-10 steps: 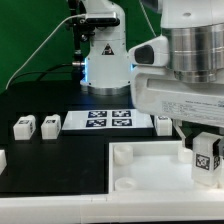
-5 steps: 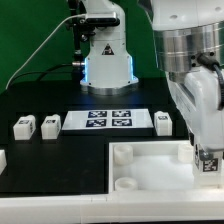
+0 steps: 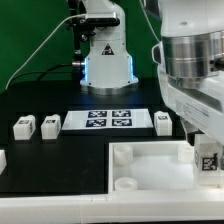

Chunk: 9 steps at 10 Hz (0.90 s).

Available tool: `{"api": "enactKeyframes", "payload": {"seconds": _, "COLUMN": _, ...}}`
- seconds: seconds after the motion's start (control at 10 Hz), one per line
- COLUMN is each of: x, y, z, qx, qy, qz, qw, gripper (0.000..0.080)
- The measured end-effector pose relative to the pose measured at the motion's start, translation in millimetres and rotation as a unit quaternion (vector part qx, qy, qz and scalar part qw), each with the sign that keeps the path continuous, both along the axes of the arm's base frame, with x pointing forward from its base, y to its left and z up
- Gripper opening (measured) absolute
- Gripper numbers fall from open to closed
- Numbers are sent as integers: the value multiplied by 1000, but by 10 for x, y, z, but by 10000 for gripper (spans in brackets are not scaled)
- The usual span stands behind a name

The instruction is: Assemble one leg

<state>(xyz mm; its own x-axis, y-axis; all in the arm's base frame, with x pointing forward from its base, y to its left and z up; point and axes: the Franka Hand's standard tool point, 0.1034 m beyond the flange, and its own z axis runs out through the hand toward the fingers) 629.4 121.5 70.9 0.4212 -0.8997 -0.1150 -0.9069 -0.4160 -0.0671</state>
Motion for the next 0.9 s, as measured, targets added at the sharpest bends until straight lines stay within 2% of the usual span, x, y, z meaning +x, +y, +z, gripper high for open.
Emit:
{"api": "enactKeyframes", "payload": {"seconds": 0.1, "x": -2, "y": 7, "z": 1, "qx": 0, "qy": -10, "qz": 79, "qw": 997, "gripper": 643}}
{"api": "enactKeyframes", "payload": {"seconds": 0.2, "x": -2, "y": -3, "z": -3, "qx": -1, "qy": -14, "qz": 106, "qw": 994, "gripper": 648}}
{"api": "enactKeyframes", "payload": {"seconds": 0.4, "x": -1, "y": -19, "z": -5, "qx": -3, "qy": -29, "qz": 224, "qw": 974, "gripper": 649}}
{"api": "enactKeyframes", "payload": {"seconds": 0.5, "x": -10, "y": -18, "z": -1, "qx": -8, "qy": -31, "qz": 296, "qw": 955, "gripper": 649}}
{"api": "enactKeyframes", "payload": {"seconds": 0.6, "x": 4, "y": 0, "z": 30, "qx": -17, "qy": -28, "qz": 380, "qw": 924, "gripper": 649}}
{"api": "enactKeyframes", "payload": {"seconds": 0.7, "x": 58, "y": 2, "z": 88, "qx": -27, "qy": -39, "qz": 481, "qw": 875, "gripper": 649}}
{"api": "enactKeyframes", "payload": {"seconds": 0.8, "x": 70, "y": -12, "z": 105, "qx": -27, "qy": -43, "qz": 499, "qw": 865, "gripper": 649}}
{"api": "enactKeyframes", "payload": {"seconds": 0.9, "x": 62, "y": -10, "z": 88, "qx": -27, "qy": -40, "qz": 488, "qw": 871, "gripper": 619}}
